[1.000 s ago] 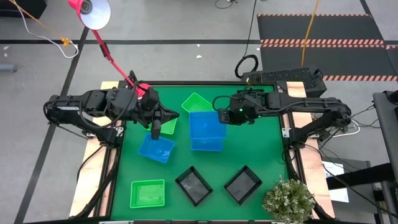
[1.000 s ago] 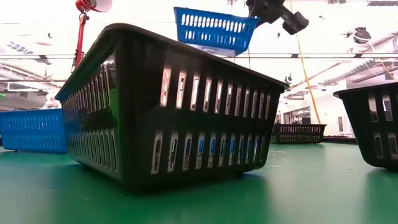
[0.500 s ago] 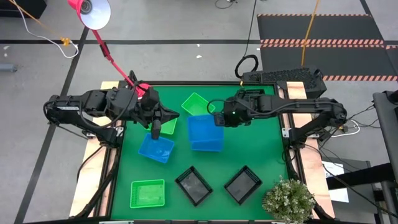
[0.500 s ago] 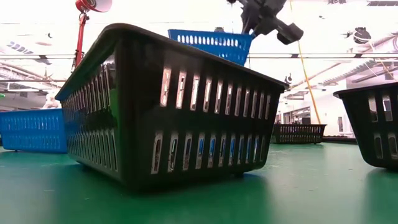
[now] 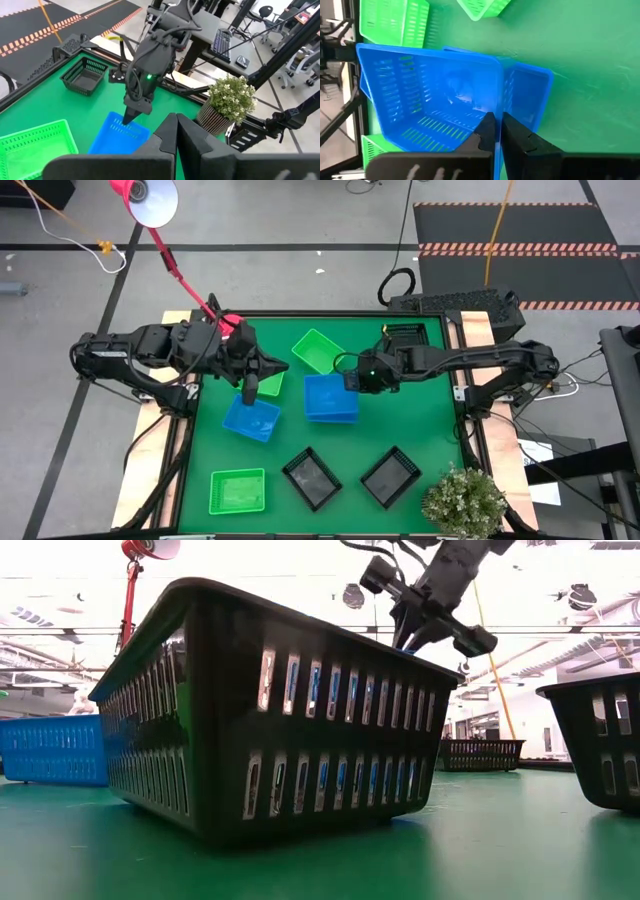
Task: Stack baskets by color
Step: Stack the right blue bin on the right blue bin
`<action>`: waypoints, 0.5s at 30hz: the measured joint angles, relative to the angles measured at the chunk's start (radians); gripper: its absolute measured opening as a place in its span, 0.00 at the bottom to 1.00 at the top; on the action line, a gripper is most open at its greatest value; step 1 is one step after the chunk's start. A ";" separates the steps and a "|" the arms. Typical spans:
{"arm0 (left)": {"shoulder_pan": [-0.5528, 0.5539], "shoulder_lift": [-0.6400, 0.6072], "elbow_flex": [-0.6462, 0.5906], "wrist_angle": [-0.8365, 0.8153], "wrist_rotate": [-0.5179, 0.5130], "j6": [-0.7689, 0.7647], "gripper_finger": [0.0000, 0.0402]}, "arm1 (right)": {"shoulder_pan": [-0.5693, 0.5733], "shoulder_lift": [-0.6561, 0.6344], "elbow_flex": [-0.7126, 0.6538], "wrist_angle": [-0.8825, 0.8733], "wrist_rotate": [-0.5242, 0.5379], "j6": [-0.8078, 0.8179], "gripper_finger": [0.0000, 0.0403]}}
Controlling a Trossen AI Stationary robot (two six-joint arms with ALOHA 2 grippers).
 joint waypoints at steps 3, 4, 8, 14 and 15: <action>0.000 0.000 0.000 0.000 0.000 0.000 0.02 | 0.000 0.000 -0.041 0.051 -0.002 0.014 0.01; 0.000 0.000 0.000 0.000 0.000 0.000 0.02 | 0.000 0.000 -0.049 0.058 -0.003 0.021 0.01; 0.000 0.000 0.000 0.000 0.001 0.000 0.02 | 0.000 0.000 -0.069 0.085 -0.004 0.034 0.01; 0.000 0.000 0.000 0.000 0.001 0.002 0.02 | 0.000 0.000 -0.101 0.097 -0.031 0.041 0.01; 0.000 0.000 0.000 0.000 0.001 0.003 0.02 | 0.000 0.000 -0.108 0.095 -0.035 0.048 0.01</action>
